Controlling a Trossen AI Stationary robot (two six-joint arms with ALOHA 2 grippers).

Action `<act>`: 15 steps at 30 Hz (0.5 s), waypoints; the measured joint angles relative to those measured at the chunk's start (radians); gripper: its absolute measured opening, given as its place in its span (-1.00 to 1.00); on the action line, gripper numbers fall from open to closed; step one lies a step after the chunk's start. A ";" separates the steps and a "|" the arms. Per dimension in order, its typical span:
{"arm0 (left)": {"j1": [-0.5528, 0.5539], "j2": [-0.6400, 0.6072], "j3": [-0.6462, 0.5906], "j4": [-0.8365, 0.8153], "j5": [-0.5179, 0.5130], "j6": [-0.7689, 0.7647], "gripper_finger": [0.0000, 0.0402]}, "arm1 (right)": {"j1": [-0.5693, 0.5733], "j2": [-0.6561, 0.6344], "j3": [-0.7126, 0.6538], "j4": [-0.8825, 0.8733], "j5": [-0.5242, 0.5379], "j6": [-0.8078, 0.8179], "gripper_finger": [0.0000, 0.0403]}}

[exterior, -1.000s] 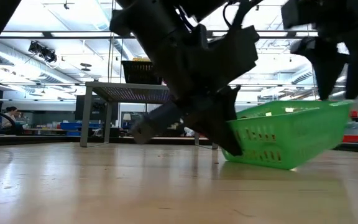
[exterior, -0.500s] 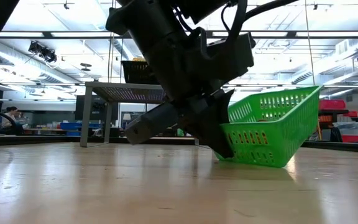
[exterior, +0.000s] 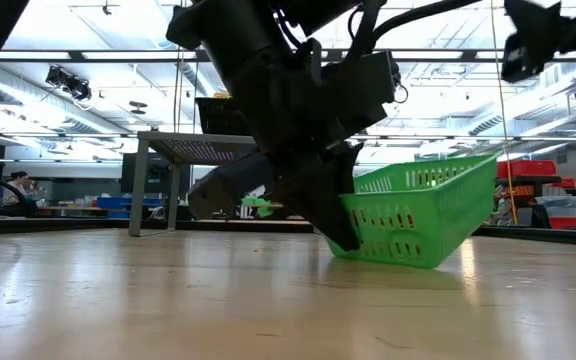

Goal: Pick & Place Office Desk Supplies
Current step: Put the green bin on the shelf

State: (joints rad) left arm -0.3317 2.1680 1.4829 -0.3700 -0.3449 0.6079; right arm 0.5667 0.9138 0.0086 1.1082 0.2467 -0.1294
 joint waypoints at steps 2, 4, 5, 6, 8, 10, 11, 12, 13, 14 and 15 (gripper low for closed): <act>0.001 -0.004 0.000 -0.008 0.018 -0.012 -0.97 | -0.048 -0.001 0.003 -0.022 -0.025 -0.006 0.05; 0.002 -0.004 0.000 -0.007 0.028 -0.021 -0.97 | -0.110 0.001 0.001 -0.033 -0.082 -0.023 0.05; 0.001 -0.004 0.000 -0.007 0.029 -0.025 -0.97 | -0.149 0.003 0.001 -0.026 -0.120 -0.029 0.05; 0.001 -0.004 0.000 -0.007 0.030 -0.027 -0.97 | -0.191 0.003 0.001 -0.026 -0.154 -0.033 0.05; 0.002 -0.005 0.000 -0.008 0.031 -0.035 -0.97 | -0.285 0.001 0.001 -0.024 -0.247 -0.035 0.05; 0.005 -0.006 0.000 -0.007 0.033 -0.045 -0.97 | -0.377 0.000 0.001 0.004 -0.356 -0.036 0.05; 0.005 -0.006 0.000 -0.007 0.034 -0.049 -0.97 | -0.422 0.000 0.001 0.010 -0.402 -0.036 0.05; 0.006 -0.006 0.000 -0.007 0.034 -0.051 -0.97 | -0.461 0.000 0.001 0.010 -0.443 -0.036 0.05; 0.006 -0.006 0.000 -0.007 0.033 -0.052 -0.97 | -0.498 0.000 0.000 0.007 -0.474 -0.036 0.05; 0.006 -0.006 0.001 -0.007 0.033 -0.053 -0.97 | -0.531 0.000 0.000 0.003 -0.502 -0.036 0.05; 0.006 -0.006 0.001 -0.007 0.032 -0.055 -0.97 | -0.559 0.000 0.000 0.001 -0.528 -0.036 0.05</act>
State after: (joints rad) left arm -0.3256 2.1616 1.4837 -0.3771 -0.3126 0.5531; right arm 0.0079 0.9134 0.0090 1.1096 -0.2818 -0.1654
